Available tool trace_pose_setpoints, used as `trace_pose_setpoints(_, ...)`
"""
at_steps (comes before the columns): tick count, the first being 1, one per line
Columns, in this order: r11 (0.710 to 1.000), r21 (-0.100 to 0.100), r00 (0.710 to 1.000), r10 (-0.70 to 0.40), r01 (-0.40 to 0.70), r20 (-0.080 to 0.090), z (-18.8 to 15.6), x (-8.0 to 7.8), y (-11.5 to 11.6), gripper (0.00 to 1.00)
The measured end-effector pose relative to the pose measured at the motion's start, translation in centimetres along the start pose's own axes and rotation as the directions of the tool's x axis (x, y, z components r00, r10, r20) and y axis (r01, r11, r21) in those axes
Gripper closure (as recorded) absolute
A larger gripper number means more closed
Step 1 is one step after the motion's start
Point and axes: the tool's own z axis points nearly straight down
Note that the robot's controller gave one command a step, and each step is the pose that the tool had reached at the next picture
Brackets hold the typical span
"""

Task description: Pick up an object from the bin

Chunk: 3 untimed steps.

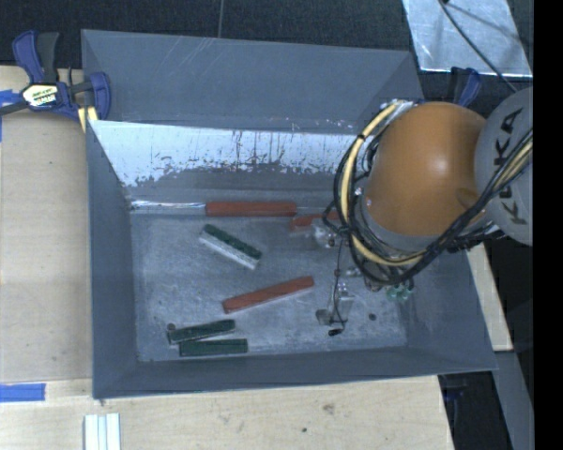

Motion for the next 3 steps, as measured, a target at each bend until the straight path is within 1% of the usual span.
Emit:
trace_pose_setpoints(1,0.987,0.0,0.987,-0.161,0.161,-0.002,13.4,-3.0,1.6,0.0)
trace_pose_setpoints(2,0.987,-0.001,0.987,-0.16,0.16,0.002,13.2,-3.1,1.6,1.0)
trace_pose_setpoints(3,0.886,0.003,0.886,-0.463,0.463,0.008,-4.0,-5.6,2.1,1.0)
